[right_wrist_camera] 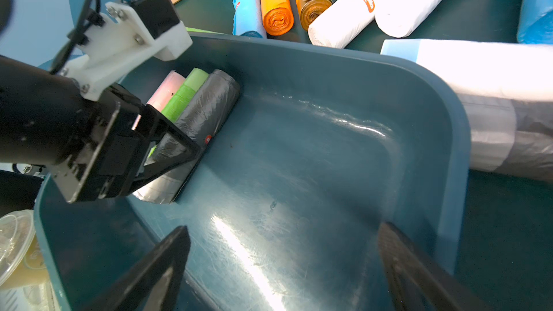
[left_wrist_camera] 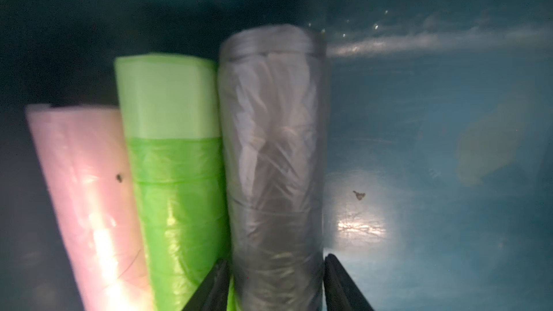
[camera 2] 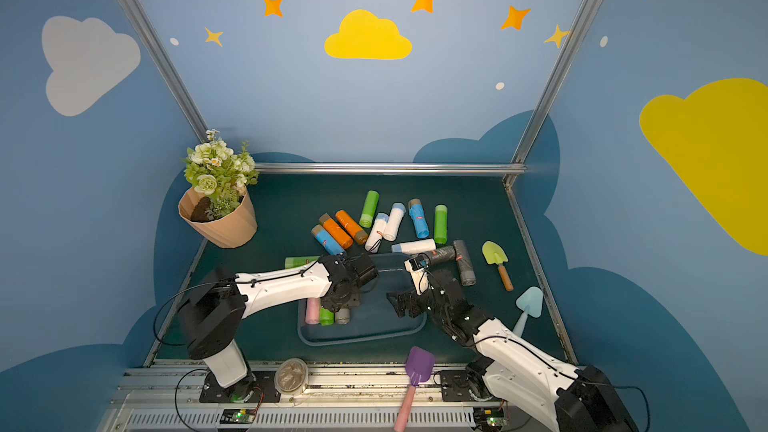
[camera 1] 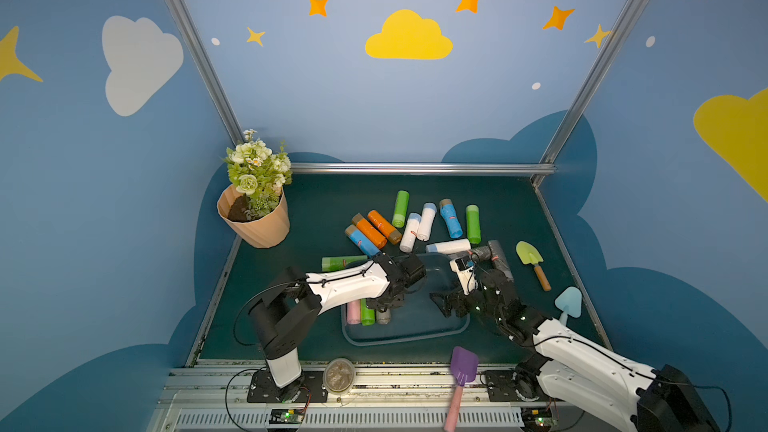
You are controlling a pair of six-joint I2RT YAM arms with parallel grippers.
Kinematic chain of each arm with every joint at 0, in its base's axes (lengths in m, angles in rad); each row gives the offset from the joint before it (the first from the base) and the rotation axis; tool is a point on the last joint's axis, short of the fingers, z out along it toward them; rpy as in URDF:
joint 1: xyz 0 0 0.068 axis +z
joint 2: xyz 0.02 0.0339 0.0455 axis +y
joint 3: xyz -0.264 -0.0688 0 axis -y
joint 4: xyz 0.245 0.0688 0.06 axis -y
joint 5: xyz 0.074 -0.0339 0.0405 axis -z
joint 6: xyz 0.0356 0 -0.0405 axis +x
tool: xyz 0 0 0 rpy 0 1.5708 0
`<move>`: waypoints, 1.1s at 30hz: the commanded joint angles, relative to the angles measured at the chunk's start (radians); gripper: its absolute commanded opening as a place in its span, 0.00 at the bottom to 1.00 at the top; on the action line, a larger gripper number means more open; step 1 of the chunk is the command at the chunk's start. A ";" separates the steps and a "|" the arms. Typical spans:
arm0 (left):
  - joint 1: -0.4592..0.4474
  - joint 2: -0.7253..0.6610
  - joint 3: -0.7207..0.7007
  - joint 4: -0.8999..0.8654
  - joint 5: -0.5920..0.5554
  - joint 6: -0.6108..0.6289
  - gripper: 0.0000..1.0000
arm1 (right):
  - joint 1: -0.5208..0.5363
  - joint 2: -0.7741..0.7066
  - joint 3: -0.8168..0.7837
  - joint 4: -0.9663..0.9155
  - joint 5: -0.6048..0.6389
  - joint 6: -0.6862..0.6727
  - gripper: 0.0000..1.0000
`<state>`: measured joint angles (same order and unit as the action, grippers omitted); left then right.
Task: Put the roll of trash bags into the storage box
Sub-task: Place the roll of trash bags in the storage box.
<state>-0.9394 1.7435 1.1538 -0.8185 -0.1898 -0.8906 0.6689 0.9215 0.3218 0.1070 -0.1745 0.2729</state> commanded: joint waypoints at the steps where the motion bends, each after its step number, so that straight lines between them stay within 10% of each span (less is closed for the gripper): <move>1: 0.000 -0.044 -0.003 -0.082 -0.037 -0.006 0.51 | -0.008 0.010 0.008 -0.039 0.000 0.000 0.97; 22: 0.012 -0.187 0.026 -0.087 -0.108 0.011 0.54 | -0.009 0.007 0.009 -0.043 -0.008 -0.004 0.97; 33: 0.185 -0.432 -0.056 0.050 -0.102 -0.033 0.57 | 0.002 -0.006 0.025 -0.061 -0.091 -0.075 0.97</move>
<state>-0.7856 1.3605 1.1362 -0.8158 -0.2726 -0.9062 0.6651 0.9207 0.3237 0.0925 -0.2237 0.2344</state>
